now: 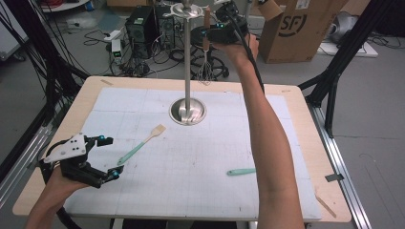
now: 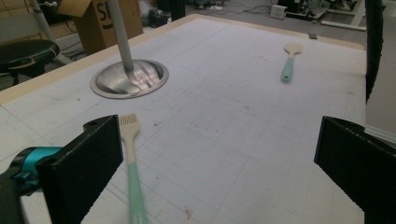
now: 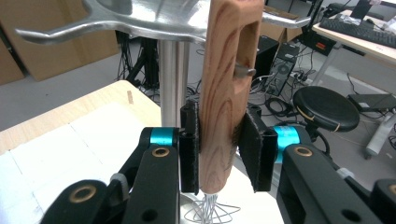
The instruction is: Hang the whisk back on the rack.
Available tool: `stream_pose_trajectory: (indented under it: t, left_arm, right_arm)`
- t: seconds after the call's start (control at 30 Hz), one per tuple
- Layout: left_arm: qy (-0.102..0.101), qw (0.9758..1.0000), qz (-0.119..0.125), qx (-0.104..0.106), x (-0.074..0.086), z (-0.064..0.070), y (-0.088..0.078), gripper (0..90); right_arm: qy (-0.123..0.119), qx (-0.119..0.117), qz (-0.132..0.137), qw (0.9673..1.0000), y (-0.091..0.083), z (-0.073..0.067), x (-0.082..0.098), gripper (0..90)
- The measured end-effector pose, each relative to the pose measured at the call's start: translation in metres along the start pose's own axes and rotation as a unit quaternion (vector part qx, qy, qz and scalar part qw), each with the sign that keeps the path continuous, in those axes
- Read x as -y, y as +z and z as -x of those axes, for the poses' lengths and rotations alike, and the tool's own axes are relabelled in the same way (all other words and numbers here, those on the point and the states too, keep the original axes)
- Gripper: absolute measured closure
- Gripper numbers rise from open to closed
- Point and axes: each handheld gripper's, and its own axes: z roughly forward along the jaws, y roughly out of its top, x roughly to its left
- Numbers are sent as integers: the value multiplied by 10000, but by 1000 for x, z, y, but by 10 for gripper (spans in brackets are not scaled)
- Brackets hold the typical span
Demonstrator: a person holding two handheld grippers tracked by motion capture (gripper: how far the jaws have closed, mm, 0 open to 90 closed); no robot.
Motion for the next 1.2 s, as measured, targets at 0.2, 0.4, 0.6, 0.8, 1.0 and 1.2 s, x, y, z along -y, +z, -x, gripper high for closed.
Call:
stream_pose_trajectory:
  t: [0.2,0.4,0.6,0.8,1.0,1.2]
  left_arm:
    - [1,10000,-2,-38,0,0,-3,17]
    - [32,10000,-5,-34,0,1,-2,17]
    - [45,10000,-11,-36,-1,2,-3,17]
    - [38,10000,-24,-48,0,1,-3,17]
    - [52,10000,-55,-24,0,2,-1,17]
    - [23,10000,-63,-40,0,1,0,17]
  right_arm:
    - [54,-46,-65,10000,4,1,3,699]
    - [17,-116,-252,9996,6,1,6,669]
    - [-110,-236,-208,9994,4,-2,8,514]
    - [-243,-556,-278,9978,-3,-1,14,279]
    - [-258,-1028,-281,9940,-14,5,24,99]
    - [-233,-1539,-72,9878,-31,9,35,134]
